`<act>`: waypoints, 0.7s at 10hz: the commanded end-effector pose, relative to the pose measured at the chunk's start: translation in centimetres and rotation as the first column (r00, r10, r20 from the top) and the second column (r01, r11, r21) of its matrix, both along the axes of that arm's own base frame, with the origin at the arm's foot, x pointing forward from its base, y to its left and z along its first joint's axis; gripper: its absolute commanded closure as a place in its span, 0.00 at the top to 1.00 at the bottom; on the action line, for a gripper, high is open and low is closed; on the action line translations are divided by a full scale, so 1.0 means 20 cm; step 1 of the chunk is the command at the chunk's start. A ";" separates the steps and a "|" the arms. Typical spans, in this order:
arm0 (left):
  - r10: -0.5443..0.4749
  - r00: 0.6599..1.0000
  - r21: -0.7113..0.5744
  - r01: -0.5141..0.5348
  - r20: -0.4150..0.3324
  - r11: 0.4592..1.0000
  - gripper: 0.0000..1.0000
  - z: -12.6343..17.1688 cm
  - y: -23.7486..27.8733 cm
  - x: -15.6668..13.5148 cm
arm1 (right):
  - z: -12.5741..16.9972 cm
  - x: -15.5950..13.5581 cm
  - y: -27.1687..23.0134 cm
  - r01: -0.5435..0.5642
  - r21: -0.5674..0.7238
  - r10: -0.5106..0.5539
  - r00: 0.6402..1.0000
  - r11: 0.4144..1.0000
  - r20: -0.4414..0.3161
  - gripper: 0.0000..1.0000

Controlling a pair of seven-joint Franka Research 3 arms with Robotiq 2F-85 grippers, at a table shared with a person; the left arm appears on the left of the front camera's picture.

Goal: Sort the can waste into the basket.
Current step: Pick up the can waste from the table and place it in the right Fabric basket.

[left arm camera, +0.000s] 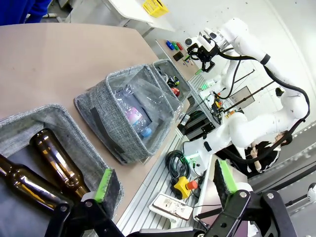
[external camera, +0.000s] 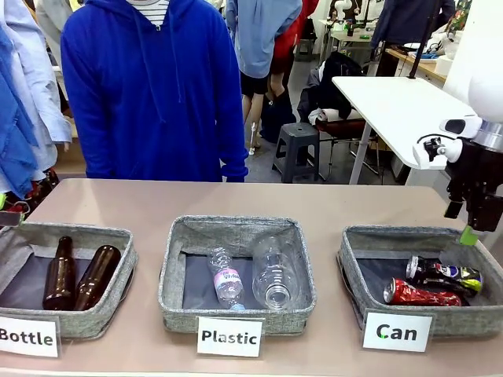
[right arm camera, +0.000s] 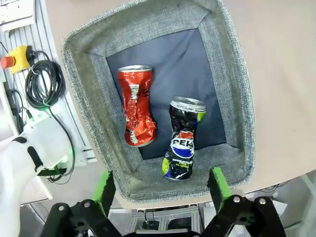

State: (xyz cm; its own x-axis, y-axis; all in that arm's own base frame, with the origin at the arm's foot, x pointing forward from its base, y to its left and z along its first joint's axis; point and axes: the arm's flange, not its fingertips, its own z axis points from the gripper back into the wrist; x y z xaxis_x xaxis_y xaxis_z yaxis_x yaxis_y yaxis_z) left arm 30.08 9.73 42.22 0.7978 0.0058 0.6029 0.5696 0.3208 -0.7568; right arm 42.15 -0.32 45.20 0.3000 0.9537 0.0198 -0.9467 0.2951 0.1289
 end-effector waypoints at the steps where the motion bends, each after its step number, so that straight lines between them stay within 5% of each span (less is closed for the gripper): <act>1: 0.005 1.000 -0.021 -0.005 -0.005 1.000 1.00 0.01 -0.01 0.00 | -0.01 0.01 0.01 0.014 0.001 -0.014 1.000 1.000 -0.002 1.00; 3: 0.005 1.000 -0.021 -0.005 -0.005 1.000 1.00 0.01 -0.01 0.00 | 0.00 0.03 0.02 0.079 0.032 -0.078 0.997 0.996 -0.022 1.00; 4: 0.005 1.000 -0.021 -0.005 -0.005 1.000 1.00 0.01 -0.01 0.00 | 0.03 0.06 0.04 0.205 0.098 -0.198 0.977 0.974 -0.080 1.00; 5: 0.005 1.000 -0.021 -0.005 -0.005 1.000 1.00 0.01 -0.01 0.00 | 0.08 0.11 0.07 0.506 0.229 -0.453 0.857 0.832 -0.246 1.00; 6: 0.005 1.000 -0.021 -0.005 -0.005 1.000 1.00 0.01 -0.01 0.00 | 0.11 0.18 0.11 0.783 0.240 -0.646 0.613 0.574 -0.455 1.00; 7: 0.005 1.000 -0.021 -0.005 -0.005 1.000 1.00 0.01 -0.01 0.00 | 0.12 0.25 0.13 0.886 0.241 -0.690 0.461 0.397 -0.558 1.00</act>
State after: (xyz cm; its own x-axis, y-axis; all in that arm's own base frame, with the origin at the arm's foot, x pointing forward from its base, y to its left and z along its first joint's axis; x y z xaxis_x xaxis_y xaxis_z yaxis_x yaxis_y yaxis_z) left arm 30.08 9.72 42.20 0.7981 0.0058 0.6025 0.5693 0.3206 -0.7571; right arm 44.88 1.75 46.51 0.7243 0.6874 0.0535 -0.6358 0.6358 0.4376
